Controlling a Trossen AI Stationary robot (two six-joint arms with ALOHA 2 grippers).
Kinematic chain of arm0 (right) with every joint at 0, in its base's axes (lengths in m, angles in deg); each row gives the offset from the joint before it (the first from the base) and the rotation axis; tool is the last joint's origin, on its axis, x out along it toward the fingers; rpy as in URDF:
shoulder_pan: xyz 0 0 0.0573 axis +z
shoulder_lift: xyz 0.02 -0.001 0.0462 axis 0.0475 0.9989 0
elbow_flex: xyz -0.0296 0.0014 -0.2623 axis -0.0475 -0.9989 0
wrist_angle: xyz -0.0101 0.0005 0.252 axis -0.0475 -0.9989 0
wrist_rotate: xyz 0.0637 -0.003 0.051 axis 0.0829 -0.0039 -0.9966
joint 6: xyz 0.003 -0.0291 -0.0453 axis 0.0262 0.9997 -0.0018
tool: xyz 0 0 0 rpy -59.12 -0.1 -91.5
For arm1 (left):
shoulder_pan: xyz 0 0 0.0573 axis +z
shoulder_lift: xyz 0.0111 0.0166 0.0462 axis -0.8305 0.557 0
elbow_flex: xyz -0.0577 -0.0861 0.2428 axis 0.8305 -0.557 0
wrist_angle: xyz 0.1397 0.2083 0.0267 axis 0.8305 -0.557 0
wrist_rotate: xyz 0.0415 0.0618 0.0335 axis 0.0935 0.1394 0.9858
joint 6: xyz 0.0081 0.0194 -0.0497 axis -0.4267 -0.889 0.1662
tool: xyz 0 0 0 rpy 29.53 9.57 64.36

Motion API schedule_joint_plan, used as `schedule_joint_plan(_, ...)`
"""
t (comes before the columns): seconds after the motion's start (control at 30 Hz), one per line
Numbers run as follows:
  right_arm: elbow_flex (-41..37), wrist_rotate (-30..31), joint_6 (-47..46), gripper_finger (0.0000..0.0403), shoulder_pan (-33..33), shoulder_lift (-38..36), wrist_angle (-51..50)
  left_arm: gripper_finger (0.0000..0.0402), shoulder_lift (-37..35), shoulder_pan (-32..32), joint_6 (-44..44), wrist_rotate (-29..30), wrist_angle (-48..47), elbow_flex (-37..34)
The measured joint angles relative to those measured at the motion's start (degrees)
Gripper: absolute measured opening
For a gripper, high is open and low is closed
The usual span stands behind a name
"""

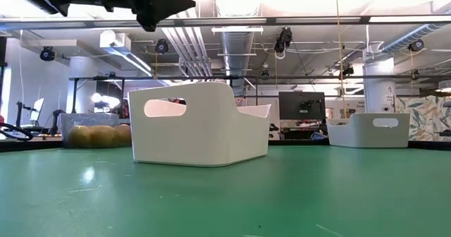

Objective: Sort produce into baskets
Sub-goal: Put the green chili pepper into the grey bin

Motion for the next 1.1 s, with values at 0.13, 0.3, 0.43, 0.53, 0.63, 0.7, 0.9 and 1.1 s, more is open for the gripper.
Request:
schedule_joint_plan(0.13, 3.5, -3.1, -0.3, 0.0302, 2.0, 6.4, -0.2, 0.0178, 1.4, -3.0, 1.2, 0.0, 0.0, 0.0)
schedule_joint_plan(0.3, 6.3, -6.8, 2.6, 0.0318, 2.5, 12.2, 0.2, 0.0178, 2.0, -6.3, 1.3, 0.0, -0.1, 0.0)
schedule_joint_plan(0.43, 6.7, -8.1, 5.3, 0.0315, 2.5, 14.9, 0.1, 0.0178, 2.0, -8.4, 1.3, 0.0, -0.7, 0.0)
schedule_joint_plan(0.53, 6.6, -9.9, 7.0, 0.0304, 2.5, 16.2, 0.0, 0.0178, 2.0, -9.5, 1.2, 0.0, -1.6, 0.0)
schedule_joint_plan(0.63, 6.5, -10.0, 8.2, 0.0291, 2.7, 16.8, 0.0, 0.0178, 2.0, -9.9, 1.2, -0.1, -2.8, 0.0)
schedule_joint_plan(0.7, 6.4, -10.0, 8.7, 0.028, 2.6, 17.0, 0.0, 0.0178, 2.0, -9.9, 1.5, -0.1, -3.8, 0.0)
schedule_joint_plan(0.9, 6.2, -11.1, 10.6, 0.0236, 2.7, 17.2, 0.1, 0.0178, 2.0, -9.9, 1.7, -0.1, -5.5, 0.0)
schedule_joint_plan(1.1, 5.7, -11.8, 12.9, 0.0211, 2.8, 17.3, 0.3, 0.0178, 2.0, -9.9, 1.7, -0.1, -5.5, 0.0)
